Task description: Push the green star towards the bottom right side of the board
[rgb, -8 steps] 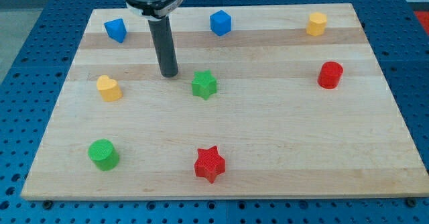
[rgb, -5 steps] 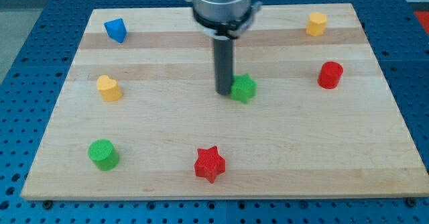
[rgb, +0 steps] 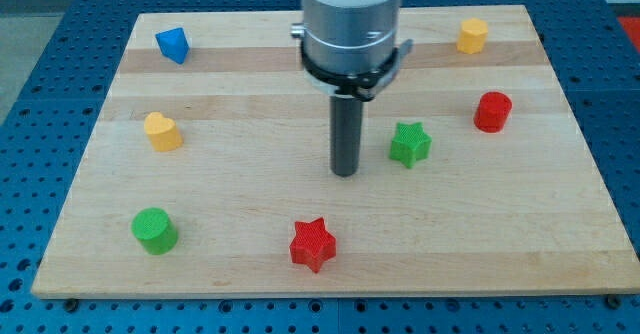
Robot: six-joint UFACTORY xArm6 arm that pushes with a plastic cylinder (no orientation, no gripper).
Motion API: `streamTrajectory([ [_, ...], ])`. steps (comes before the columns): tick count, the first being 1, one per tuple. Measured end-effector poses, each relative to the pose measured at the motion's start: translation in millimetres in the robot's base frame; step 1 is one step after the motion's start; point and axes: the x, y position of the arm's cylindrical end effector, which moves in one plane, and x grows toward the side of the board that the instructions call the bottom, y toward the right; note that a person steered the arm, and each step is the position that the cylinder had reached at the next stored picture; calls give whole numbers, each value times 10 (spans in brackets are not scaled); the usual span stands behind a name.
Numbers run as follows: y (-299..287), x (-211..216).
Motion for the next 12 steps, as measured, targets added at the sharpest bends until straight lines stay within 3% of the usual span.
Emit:
streamTrajectory([
  [1, 306, -652],
  [4, 674, -654],
  [6, 1377, 10],
  [7, 1503, 339],
  [8, 1453, 408],
  [11, 1334, -911],
  [12, 1097, -935],
])
